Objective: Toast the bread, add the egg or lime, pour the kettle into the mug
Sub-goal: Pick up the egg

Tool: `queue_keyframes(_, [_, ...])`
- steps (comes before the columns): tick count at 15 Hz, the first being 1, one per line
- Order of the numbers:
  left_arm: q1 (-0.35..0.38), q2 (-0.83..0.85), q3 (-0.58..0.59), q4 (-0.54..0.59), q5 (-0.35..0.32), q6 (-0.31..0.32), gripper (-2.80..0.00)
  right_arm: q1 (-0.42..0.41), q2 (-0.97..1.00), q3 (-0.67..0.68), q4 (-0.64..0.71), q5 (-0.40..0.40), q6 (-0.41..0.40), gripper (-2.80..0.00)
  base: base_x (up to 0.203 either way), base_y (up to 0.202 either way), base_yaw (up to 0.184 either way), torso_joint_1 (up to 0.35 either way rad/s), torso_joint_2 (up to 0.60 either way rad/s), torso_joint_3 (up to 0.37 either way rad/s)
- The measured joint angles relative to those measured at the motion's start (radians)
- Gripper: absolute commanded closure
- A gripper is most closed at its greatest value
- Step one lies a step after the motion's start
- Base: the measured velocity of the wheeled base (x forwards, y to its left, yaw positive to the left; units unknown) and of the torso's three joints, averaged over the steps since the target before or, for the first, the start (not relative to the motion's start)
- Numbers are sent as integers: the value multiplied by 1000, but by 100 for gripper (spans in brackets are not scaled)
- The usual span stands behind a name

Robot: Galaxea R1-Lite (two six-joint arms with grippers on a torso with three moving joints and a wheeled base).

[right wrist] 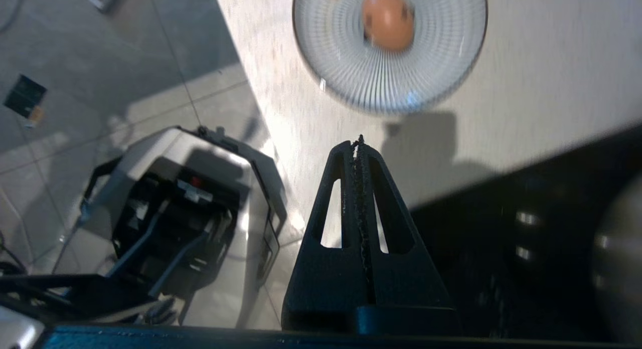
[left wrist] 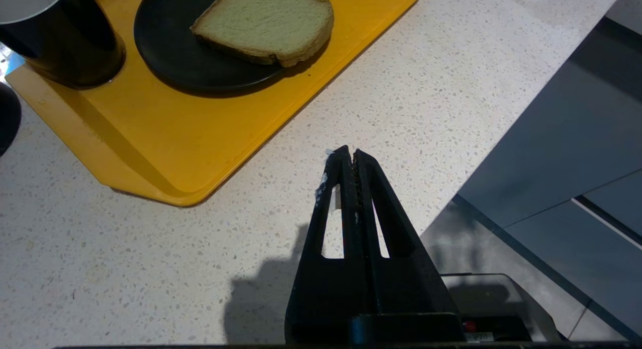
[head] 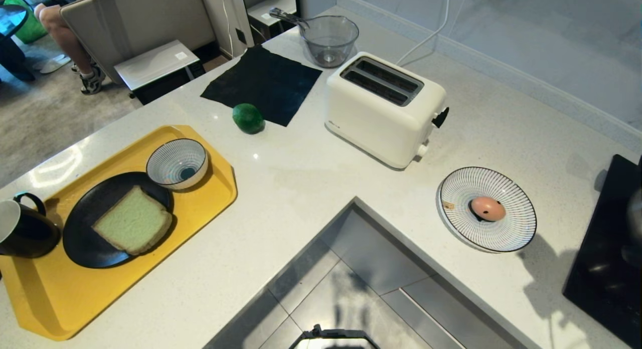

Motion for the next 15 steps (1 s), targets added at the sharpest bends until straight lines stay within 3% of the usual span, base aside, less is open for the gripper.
queue_keyframes(3, [0,0,0,0,0,0,0,-42,264,-266,63,178,-80,0,0,0,0,0,0,0])
queue_keyframes(4, [0,0,0,0,0,0,0,-72,326,-312,107,262,-151,-280,0,0,0,0,0,0])
queue_keyframes(6, [0,0,0,0,0,0,0,-120,407,-339,161,356,-296,-280,0,0,0,0,0,0])
queue_keyframes(10, [0,0,0,0,0,-1,0,-151,471,-332,167,385,-593,-280,0,0,0,0,0,0])
queue_keyframes(15, [0,0,0,0,0,-1,0,-228,504,-395,174,404,-698,-280,0,0,0,0,0,0])
